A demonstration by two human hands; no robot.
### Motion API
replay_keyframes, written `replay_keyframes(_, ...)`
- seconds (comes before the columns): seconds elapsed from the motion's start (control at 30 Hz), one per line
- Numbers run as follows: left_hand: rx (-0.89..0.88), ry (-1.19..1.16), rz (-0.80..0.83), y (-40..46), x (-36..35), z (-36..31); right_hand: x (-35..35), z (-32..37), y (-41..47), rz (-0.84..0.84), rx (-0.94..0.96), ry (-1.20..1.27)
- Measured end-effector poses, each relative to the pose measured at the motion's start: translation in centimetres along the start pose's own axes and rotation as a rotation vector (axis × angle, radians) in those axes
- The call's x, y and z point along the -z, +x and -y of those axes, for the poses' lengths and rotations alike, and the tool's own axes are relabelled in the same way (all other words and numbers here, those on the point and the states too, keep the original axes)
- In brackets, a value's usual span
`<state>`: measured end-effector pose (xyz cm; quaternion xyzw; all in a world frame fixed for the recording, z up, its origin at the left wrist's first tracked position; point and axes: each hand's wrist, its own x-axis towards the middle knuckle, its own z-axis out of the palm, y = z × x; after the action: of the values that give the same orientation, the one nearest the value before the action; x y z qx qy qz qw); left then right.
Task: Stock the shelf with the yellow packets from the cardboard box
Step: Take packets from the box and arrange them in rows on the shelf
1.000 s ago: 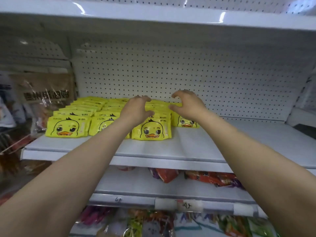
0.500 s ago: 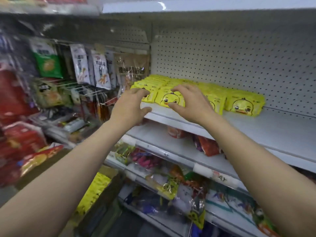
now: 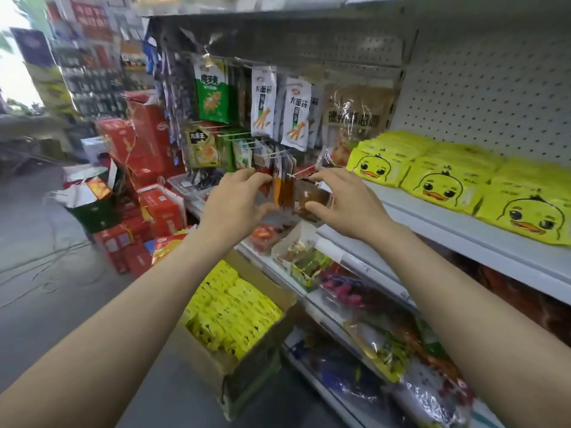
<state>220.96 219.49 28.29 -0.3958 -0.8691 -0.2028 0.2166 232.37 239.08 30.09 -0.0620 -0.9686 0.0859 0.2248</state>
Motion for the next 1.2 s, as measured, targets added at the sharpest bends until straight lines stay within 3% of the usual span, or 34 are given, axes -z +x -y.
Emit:
replay_keyframes(0.23,0.030,-0.022,0.093,3.7,-6.5,13.1,-11.7,2.1,10.7,0.148,-0.046,0.024)
replay_keyframes(0.47,0.080,-0.110,0.404,5.6,-17.5,25.1,-26.7,2.7,16.0,0.433,-0.212,0.058)
replay_keyframes(0.87,0.267,-0.267,1.146,-6.6,-36.7,32.3,-48.8,1.0,4.0,1.034,-0.619,0.250)
replay_keyframes(1.03,0.247,-0.308,1.272,-10.2,-41.8,35.0,-54.9,0.6,-0.1,1.207,-0.758,0.328)
replay_keyframes(1.2,0.233,-0.238,1.355,-12.4,-45.6,37.2,-58.9,1.2,-2.1,1.263,-0.773,0.208)
